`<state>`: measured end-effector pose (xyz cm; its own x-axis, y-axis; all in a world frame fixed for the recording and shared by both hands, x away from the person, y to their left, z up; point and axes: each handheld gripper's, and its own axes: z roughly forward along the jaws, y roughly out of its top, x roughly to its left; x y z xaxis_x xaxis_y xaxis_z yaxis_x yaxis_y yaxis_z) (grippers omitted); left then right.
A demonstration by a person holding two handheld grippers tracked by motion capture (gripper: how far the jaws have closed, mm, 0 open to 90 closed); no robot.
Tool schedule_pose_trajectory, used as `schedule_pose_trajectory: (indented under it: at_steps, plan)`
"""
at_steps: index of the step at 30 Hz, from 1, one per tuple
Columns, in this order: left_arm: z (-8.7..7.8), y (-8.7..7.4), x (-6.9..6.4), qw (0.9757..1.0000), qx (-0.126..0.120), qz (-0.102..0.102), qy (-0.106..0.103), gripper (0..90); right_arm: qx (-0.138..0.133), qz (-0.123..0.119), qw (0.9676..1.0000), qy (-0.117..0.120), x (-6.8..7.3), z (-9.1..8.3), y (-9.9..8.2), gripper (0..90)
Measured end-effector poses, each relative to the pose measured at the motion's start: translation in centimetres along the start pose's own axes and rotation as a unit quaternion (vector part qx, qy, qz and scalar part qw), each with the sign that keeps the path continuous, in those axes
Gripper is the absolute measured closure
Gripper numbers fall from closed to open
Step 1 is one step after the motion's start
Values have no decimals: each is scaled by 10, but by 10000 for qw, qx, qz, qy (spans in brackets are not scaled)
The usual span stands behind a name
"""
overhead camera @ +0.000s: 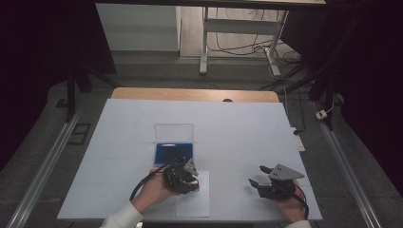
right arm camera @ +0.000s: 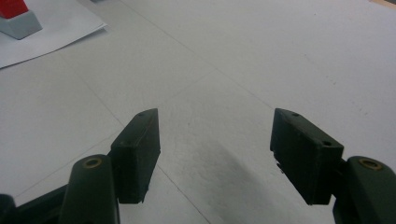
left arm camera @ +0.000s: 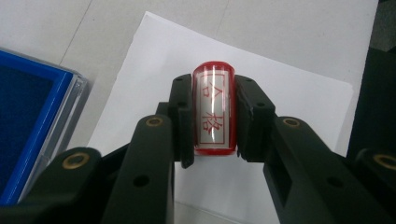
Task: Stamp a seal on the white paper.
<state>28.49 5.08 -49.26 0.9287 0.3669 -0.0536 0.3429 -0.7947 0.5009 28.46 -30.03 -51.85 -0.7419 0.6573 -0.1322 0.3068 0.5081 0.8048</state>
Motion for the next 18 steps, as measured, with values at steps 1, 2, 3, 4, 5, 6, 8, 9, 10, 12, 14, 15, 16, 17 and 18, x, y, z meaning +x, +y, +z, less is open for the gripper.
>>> schedule_pose_trajectory:
  at_steps: [1,2,3,4,5,6,8,9,10,12,14,15,16,17,18]
  plan:
    - [0,0,0,10000,5,4,3,710,-4,1,10000,2,0,0,0,325]
    - [0,0,-1,10000,16,20,21,710,-5,-9,10000,0,0,0,0,325]
    - [0,0,-1,10000,22,35,34,711,-3,-13,10000,-3,0,0,0,325]
    - [0,0,-1,10000,20,38,41,711,-1,-21,10000,-14,1,0,0,325]
    - [0,0,-1,10000,23,36,45,711,-9,-17,10000,-9,1,1,0,325]
    - [0,0,-1,10000,29,37,49,711,-11,-25,10000,-12,1,1,0,325]
    - [0,1,-2,10000,39,58,71,712,-17,-40,10000,-49,1,0,1,326]
    - [0,1,-2,10000,36,60,67,712,-38,-24,10000,-26,0,-1,1,327]
    - [0,1,-2,9999,38,63,72,712,-41,-10,10000,-31,0,-1,0,327]
    - [0,1,-3,9999,65,77,94,712,-40,-10,10000,-32,0,-1,0,327]
    - [1,2,-4,9999,77,86,111,712,-39,-30,10000,-26,0,-1,1,326]
    - [1,2,-4,9999,80,91,115,712,-40,-27,10000,-24,0,-1,1,327]
    - [1,2,-4,9999,80,90,120,712,-37,-29,10000,-32,1,-1,1,326]
    - [1,2,-4,9999,80,89,119,713,-40,-34,10000,-40,0,-1,1,327]
    - [1,2,-4,9999,81,94,120,712,-45,-40,10000,-42,0,-1,1,326]
